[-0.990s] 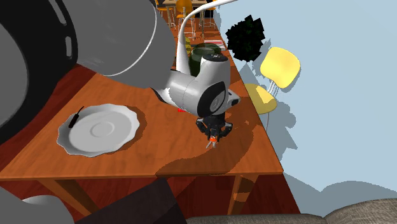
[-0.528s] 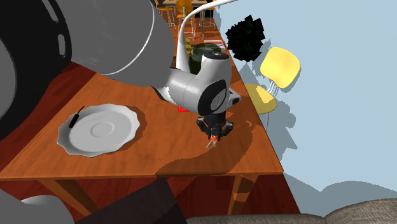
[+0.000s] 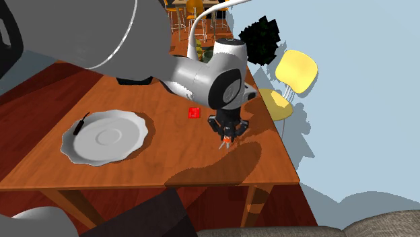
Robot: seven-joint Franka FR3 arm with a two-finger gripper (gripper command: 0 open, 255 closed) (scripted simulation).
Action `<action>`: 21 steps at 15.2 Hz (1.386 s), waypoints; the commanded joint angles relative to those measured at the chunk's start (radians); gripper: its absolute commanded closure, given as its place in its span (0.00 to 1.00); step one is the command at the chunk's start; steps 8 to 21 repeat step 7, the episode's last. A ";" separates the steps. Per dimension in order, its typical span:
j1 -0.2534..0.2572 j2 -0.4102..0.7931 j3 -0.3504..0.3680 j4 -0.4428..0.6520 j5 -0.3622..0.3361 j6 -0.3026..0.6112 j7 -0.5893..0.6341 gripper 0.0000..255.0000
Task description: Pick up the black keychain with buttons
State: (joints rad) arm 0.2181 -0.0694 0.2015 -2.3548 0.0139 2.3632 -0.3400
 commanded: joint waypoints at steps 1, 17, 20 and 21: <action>0.000 -0.015 0.000 0.013 0.004 -0.029 -0.002 1.00; 0.001 -0.046 -0.002 0.041 0.011 -0.086 -0.008 1.00; 0.001 -0.046 -0.002 0.041 0.011 -0.086 -0.008 1.00; 0.001 -0.046 -0.002 0.041 0.011 -0.086 -0.008 1.00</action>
